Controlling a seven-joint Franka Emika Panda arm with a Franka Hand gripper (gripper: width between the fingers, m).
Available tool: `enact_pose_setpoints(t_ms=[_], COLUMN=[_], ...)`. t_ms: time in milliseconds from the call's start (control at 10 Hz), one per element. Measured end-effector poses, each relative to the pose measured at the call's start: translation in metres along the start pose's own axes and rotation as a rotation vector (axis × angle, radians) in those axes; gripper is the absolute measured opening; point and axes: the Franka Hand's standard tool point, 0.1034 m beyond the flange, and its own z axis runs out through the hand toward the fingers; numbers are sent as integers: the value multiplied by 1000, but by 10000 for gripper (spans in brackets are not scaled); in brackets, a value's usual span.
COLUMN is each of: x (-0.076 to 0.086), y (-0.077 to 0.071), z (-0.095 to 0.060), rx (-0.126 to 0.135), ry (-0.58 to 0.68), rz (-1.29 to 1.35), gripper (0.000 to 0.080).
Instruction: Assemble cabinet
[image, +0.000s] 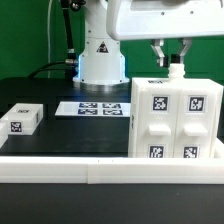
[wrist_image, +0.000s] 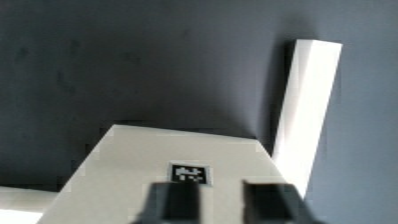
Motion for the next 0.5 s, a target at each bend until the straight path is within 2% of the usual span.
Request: enact_pose_setpoints(t_ms=[100, 200, 300, 400, 500], x=[0, 0, 0, 0, 0], y=[0, 0, 0, 0, 0], z=[0, 0, 0, 0, 0], rx=[0, 0, 0, 0, 0], ry=[0, 0, 0, 0, 0], rz=[0, 0, 0, 0, 0], gripper=[246, 246, 448, 584, 584])
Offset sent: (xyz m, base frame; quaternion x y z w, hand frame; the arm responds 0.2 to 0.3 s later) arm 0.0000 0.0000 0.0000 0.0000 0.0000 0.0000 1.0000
